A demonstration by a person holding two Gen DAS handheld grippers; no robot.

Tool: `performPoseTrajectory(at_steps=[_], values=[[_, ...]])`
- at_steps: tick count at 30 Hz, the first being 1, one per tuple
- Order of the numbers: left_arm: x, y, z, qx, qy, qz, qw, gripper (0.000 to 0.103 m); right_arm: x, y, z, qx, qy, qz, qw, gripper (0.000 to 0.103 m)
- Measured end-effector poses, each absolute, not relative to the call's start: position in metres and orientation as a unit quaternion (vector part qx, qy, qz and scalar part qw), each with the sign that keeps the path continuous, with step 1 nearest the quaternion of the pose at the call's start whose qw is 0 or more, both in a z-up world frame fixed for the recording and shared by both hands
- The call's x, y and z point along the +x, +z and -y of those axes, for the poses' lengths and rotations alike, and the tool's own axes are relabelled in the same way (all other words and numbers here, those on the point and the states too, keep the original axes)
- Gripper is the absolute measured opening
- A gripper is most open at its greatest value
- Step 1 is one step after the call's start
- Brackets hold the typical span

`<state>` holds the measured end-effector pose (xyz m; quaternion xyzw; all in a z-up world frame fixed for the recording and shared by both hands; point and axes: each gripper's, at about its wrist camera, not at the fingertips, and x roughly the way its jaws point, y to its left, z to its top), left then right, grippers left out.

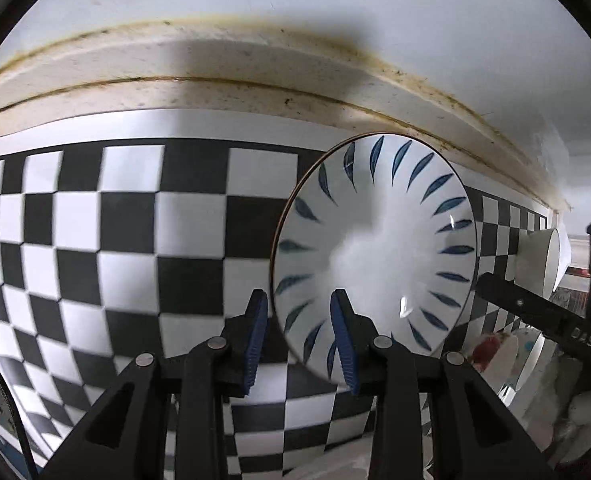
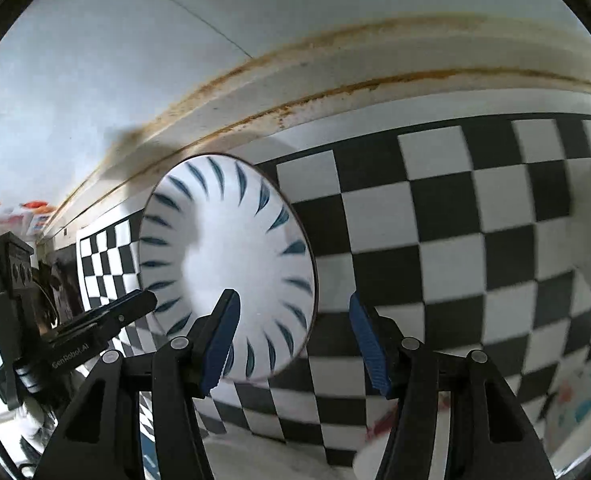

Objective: Organize plates and bowls
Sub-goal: 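Grasp the rim of the blue-striped plate with both grippers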

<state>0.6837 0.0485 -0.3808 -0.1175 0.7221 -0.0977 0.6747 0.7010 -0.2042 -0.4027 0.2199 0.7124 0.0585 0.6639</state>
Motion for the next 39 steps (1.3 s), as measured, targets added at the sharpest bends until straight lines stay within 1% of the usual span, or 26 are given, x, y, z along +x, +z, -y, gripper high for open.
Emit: performPoseTrajectory(at_steps=[2,4,7,9,13,18,28,32,39], values=[[0.689,-0.39,-0.045,-0.111,-0.099,-0.727,0.67,0.03,0.706,-0.415,0.202,0.22,0.059,-0.717,0.659,0.059],[0.693,-0.395,-0.043,-0.108,-0.098,-0.732,0.665,0.03,0.709,-0.424,0.199,0.223,0.06,-0.722,0.652,0.056],[0.693,-0.398,-0.042,-0.101,-0.1,-0.731,0.668,0.03,0.713,-0.431,0.196,0.217,0.062,-0.727,0.649,0.046],[0.695,-0.4,-0.038,-0.095,-0.1,-0.73,0.669,0.025,0.714,-0.433,0.194,0.213,0.061,-0.729,0.648,0.034],[0.696,-0.403,-0.035,-0.086,-0.1,-0.725,0.676,0.021,0.717,-0.436,0.19,0.2,0.056,-0.73,0.651,0.021],[0.695,-0.402,-0.039,-0.092,-0.102,-0.722,0.678,0.02,0.715,-0.435,0.191,0.2,0.062,-0.72,0.661,0.019],[0.687,-0.389,-0.035,-0.068,-0.098,-0.706,0.698,0.02,0.71,-0.425,0.195,0.192,0.069,-0.711,0.672,0.017],[0.683,-0.382,-0.032,-0.068,-0.098,-0.703,0.701,0.019,0.706,-0.415,0.192,0.188,0.077,-0.709,0.675,0.014],[0.67,-0.361,-0.029,-0.064,-0.102,-0.69,0.714,0.018,0.695,-0.39,0.196,0.184,0.086,-0.697,0.688,0.014]])
